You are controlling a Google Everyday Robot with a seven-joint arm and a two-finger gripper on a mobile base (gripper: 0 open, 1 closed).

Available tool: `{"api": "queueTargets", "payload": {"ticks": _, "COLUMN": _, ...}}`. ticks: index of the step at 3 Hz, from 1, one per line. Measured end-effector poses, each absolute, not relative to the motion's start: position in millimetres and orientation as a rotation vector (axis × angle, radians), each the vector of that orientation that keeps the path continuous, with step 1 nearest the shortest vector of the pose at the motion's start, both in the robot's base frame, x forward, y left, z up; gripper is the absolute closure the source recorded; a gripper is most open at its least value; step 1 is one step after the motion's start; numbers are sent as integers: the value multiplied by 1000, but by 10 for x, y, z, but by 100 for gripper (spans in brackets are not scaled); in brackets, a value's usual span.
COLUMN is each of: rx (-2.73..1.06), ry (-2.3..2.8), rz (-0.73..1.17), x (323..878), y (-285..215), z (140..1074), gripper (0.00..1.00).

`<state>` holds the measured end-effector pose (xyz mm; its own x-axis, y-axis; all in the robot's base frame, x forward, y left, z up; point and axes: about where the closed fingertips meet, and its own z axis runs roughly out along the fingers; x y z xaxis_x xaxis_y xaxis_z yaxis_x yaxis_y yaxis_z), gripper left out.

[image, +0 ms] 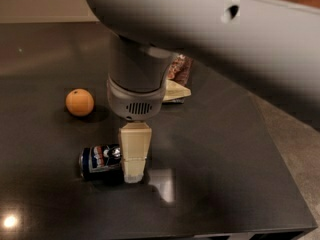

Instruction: Pick pepsi can

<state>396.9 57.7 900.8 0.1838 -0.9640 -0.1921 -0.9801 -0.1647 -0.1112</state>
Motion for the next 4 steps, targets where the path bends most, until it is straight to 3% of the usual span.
{"api": "queueTargets", "payload": {"ticks": 4, "rx": -2339, "ry": 1851, "rz": 69, "x": 3804, "y": 866, "z": 8677, "gripper": 0}}
